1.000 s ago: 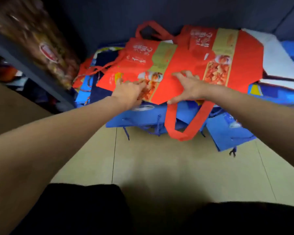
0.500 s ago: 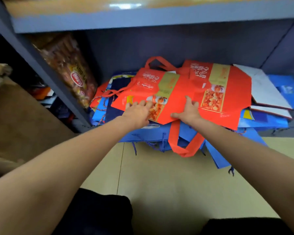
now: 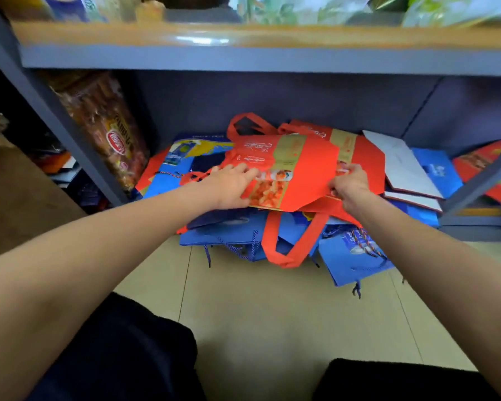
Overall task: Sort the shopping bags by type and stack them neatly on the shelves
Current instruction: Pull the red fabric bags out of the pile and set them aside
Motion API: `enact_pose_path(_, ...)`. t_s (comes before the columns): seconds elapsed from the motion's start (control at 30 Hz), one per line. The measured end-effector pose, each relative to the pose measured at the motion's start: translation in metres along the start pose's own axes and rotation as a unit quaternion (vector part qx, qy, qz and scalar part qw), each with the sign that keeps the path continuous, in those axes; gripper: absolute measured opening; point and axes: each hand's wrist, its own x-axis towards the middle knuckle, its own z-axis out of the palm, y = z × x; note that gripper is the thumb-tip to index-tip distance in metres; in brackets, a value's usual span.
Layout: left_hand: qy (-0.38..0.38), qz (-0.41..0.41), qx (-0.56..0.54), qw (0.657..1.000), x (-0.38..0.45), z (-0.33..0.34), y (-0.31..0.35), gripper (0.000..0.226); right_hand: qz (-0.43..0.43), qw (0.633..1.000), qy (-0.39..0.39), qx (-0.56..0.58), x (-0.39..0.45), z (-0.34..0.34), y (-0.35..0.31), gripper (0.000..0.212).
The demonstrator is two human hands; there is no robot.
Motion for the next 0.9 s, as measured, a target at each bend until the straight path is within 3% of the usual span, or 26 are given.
enact_pose_path(0.07, -0.016, 0.011, 0.008, 1.0, -0.004, -0.001, 0.009, 0.065, 0.057, 0.998, -0.016, 0.008, 0.001, -0.043, -0.001, 0.049)
enact_pose_path(0.17, -0.05, 0.029, 0.018, 0.998, -0.006, -0.004, 0.023, 0.065, 0.145, 0.979, -0.141, 0.036, -0.016, -0.082, 0.003, 0.055)
enact_pose_path(0.3, -0.034, 0.022, -0.014, 0.999, -0.002, -0.015, 0.052, 0.063, 0.112, 0.98, -0.145, 0.08, -0.033, -0.093, 0.009, 0.038)
enact_pose_path(0.4, -0.028, 0.017, -0.028, 0.999, 0.0, -0.021, 0.076, 0.065, 0.061, 0.985, -0.099, 0.127, -0.025, -0.122, -0.009, 0.042)
enact_pose_path(0.43, -0.035, 0.016, -0.021, 0.999, -0.001, -0.023, 0.083, 0.067, 0.055, 0.984, -0.098, 0.139, -0.021, -0.133, -0.016, 0.032)
enact_pose_path(0.5, -0.055, 0.015, -0.011, 0.998, -0.004, -0.025, 0.092, 0.07, 0.066, 0.988, -0.121, 0.077, -0.018, -0.143, -0.026, 0.007)
enact_pose_path(0.53, -0.062, 0.015, -0.012, 0.998, -0.007, -0.025, 0.096, 0.069, 0.069, 0.989, -0.132, 0.017, -0.018, -0.142, -0.028, 0.005)
enact_pose_path(0.63, -0.074, 0.018, -0.013, 0.997, -0.014, -0.02, 0.095, 0.065, 0.071, 0.978, -0.172, -0.094, -0.017, -0.125, -0.028, 0.056)
enact_pose_path(0.7, -0.093, 0.016, 0.004, 0.996, -0.017, -0.013, 0.086, 0.063, 0.068, 0.965, -0.199, -0.155, -0.019, -0.104, -0.023, 0.075)
enact_pose_path(0.83, -0.12, 0.009, 0.028, 0.992, -0.011, -0.007, 0.069, 0.064, 0.123, 0.942, -0.24, -0.197, -0.026, -0.069, 0.012, 0.09)
enact_pose_path(0.9, -0.105, 0.016, 0.026, 0.994, -0.003, -0.007, 0.066, 0.065, 0.131, 0.961, -0.218, -0.108, -0.03, -0.051, 0.03, 0.083)
